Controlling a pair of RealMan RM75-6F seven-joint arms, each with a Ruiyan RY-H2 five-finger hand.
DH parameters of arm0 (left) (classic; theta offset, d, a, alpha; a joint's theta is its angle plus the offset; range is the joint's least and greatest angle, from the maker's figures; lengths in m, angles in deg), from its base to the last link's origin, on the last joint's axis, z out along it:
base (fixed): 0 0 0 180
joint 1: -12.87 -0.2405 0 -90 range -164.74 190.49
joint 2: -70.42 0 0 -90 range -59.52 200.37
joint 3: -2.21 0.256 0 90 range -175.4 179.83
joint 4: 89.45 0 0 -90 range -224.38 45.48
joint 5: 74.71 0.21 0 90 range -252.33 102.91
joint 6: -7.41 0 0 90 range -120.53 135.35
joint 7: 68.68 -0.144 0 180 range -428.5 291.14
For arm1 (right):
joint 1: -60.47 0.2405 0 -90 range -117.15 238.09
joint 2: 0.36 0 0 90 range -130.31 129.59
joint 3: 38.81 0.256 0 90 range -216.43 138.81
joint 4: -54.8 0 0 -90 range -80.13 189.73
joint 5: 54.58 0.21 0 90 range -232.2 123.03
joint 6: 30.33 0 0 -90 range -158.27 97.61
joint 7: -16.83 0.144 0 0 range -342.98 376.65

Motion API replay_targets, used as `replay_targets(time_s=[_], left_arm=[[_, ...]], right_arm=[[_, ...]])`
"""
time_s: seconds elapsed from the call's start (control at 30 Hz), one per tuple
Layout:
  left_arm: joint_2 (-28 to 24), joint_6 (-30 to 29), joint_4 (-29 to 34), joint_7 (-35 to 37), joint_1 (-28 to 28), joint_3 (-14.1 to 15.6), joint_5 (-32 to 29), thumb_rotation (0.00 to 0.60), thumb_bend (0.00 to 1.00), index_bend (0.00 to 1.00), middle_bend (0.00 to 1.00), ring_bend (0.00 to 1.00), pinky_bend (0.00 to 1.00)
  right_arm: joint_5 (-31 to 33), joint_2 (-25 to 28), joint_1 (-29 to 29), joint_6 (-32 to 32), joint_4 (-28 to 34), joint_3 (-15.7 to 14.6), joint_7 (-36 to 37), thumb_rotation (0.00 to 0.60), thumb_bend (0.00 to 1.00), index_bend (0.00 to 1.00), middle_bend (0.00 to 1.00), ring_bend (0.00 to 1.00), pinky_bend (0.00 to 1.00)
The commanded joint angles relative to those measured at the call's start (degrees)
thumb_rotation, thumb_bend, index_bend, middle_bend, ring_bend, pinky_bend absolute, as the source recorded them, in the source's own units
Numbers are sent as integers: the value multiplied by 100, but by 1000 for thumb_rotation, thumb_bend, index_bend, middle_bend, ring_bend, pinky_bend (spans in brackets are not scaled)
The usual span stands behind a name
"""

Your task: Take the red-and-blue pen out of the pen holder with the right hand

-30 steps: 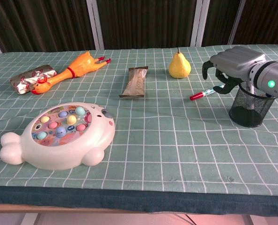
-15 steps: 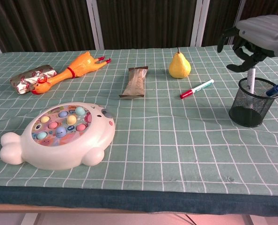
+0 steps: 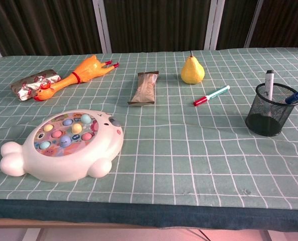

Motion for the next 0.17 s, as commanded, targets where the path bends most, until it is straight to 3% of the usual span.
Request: replay_targets(time_s=[0.03,0.17], left_arm=[[4,0,-2,-2,3,-5,-6,600,458,241,106,71,374],[8,-8,-6,1,-1,-16,-25,600,457,241,106,71,374]], right_arm=[[-1,23,-61,47,-20,-59,-31,600,378,331,372,328,485],[41,32,-105,151,-8,-98,-119,600,378,318,355,317,446]])
